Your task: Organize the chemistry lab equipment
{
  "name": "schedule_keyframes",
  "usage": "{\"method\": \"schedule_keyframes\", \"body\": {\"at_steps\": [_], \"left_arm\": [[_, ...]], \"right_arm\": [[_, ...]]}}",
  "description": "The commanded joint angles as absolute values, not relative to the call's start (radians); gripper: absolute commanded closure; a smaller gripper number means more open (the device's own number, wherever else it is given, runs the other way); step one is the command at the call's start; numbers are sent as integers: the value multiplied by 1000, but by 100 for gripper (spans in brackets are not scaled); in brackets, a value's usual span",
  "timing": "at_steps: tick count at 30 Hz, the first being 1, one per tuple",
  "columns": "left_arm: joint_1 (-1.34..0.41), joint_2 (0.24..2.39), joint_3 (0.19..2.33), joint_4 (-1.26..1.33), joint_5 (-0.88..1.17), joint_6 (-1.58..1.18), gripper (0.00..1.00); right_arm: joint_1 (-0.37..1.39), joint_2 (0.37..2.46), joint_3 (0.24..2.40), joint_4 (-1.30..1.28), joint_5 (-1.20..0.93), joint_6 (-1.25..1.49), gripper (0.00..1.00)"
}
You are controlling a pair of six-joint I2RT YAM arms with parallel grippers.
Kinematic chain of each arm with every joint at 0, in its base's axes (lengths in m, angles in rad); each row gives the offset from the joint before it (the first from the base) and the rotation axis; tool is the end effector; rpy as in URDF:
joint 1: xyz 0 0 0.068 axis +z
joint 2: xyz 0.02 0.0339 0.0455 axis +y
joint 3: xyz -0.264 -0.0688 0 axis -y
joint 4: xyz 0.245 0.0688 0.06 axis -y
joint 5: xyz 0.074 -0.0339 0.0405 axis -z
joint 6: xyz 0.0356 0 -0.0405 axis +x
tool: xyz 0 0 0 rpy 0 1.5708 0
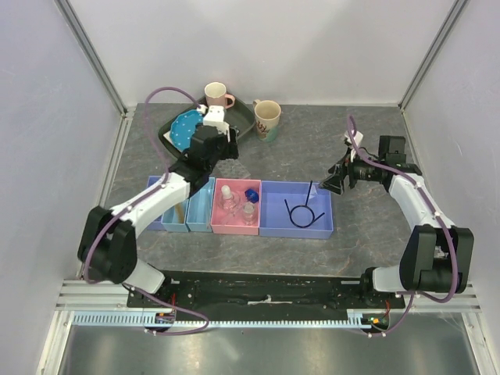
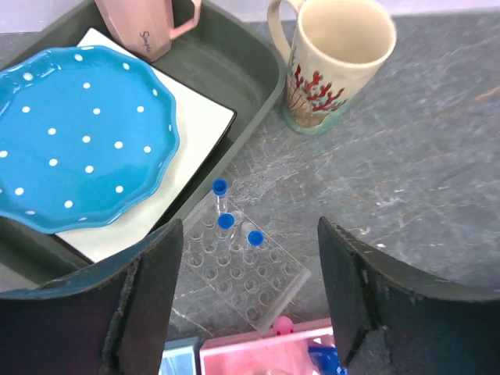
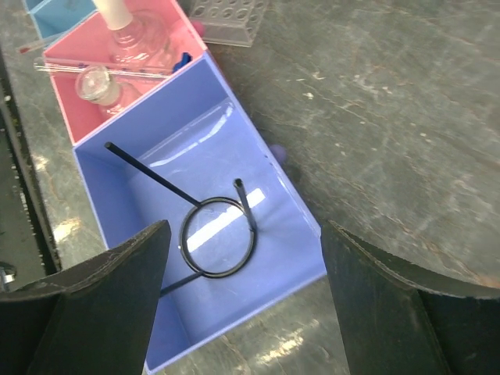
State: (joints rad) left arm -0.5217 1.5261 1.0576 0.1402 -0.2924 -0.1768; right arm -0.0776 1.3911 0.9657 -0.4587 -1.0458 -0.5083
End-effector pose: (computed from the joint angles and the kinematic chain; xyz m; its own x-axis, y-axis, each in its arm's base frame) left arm 0.3139 -0.1686 0.2853 -0.3175 -0.0117 -0.9482 0.1877 0.9794 -0.0750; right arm 0.2805 0.0091 0.2558 -0.4263 -0.2115 -0.8795 -0.8191 0.5029 0.2760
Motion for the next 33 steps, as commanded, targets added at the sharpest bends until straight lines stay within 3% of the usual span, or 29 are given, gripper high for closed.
{"method": "schedule_keyframes", "body": {"at_steps": [1,8,10,14,19,33], "left_arm": [[-453,1361,1106,-39,-152,-270,22],[-117,1014,1025,-174,360,-434,0],[-21,953,1067,-254,486,-431,0],[-15,879,1157,-432,515,-374,0],[-15,786,1173,-452,543,-387,0],[-15,713,1144,-499,534,-368,0]], "right_arm": [[-130,1322,1009,-443,-988,-532,13],[-210,1226,1083,-320,-724,-331,2],[-229,1169,1094,-244,-565,-240,2],[-230,1112,1166,-233,-307,60,2],[-230,1069,1261,-357,-147,140,2],[-230,970,1269,-423,-184,78,2]]}}
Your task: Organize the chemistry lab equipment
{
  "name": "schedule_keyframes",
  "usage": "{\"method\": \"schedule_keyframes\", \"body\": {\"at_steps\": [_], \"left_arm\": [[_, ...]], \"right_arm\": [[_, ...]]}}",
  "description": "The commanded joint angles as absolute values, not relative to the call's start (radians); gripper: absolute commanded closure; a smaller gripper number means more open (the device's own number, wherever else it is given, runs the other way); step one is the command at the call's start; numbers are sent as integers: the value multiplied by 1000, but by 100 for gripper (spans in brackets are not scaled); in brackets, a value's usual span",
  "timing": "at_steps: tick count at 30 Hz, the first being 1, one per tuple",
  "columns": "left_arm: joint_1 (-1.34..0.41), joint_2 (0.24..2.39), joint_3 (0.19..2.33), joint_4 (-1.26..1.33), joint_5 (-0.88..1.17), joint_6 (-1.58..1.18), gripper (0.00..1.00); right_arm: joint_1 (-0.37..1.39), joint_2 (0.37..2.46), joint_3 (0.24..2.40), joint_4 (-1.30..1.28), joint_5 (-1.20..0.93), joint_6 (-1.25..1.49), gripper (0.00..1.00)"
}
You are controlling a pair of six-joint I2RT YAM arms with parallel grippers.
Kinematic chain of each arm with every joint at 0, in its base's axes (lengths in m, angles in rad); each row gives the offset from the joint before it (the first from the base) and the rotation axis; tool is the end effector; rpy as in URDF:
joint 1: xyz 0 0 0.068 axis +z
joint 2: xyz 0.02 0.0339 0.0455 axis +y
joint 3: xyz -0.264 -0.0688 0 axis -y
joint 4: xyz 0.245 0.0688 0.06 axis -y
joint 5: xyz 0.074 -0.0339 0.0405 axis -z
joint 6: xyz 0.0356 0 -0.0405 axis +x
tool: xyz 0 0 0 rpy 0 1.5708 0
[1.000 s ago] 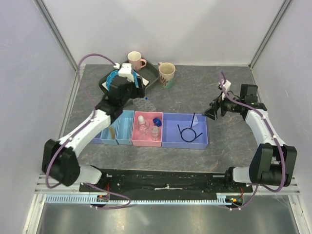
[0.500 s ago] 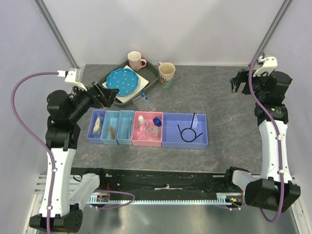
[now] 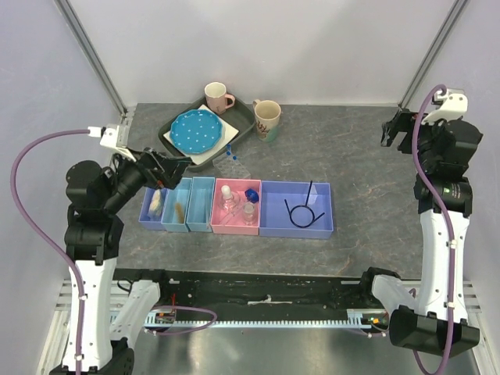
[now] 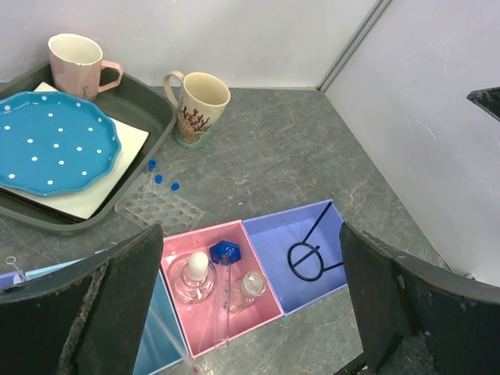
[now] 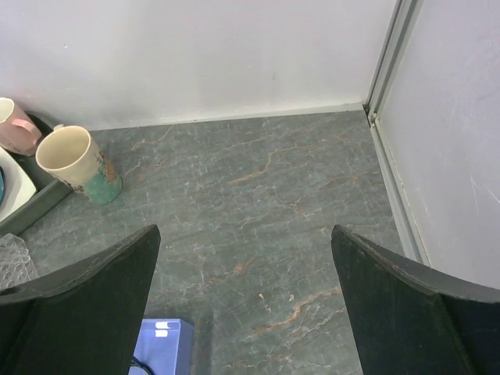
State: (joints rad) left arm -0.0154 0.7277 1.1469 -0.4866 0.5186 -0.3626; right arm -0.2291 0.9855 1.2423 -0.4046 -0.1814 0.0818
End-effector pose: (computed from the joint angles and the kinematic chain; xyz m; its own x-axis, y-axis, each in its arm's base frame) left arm 0.1266 -0.0196 0.4366 -0.2431 -0.3044 -0.9210 0.4509 0.8052 -0.3851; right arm 0.1998 -0.0400 0.4378 -0.1389 0.1149 -0.9836 0.0611 0.9923 0.1073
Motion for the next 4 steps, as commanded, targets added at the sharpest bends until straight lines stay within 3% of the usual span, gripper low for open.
{"method": "schedule_keyframes", "body": {"at_steps": [1,4], "left_arm": [[-15,715,1152,-499,531,-364,0],[-15,727,1173,-506,529,-351,0]], "right_arm": [[-230,966,1272,-423,-184,72,2],[-232,966,1282,-428,-202,72,2]]}}
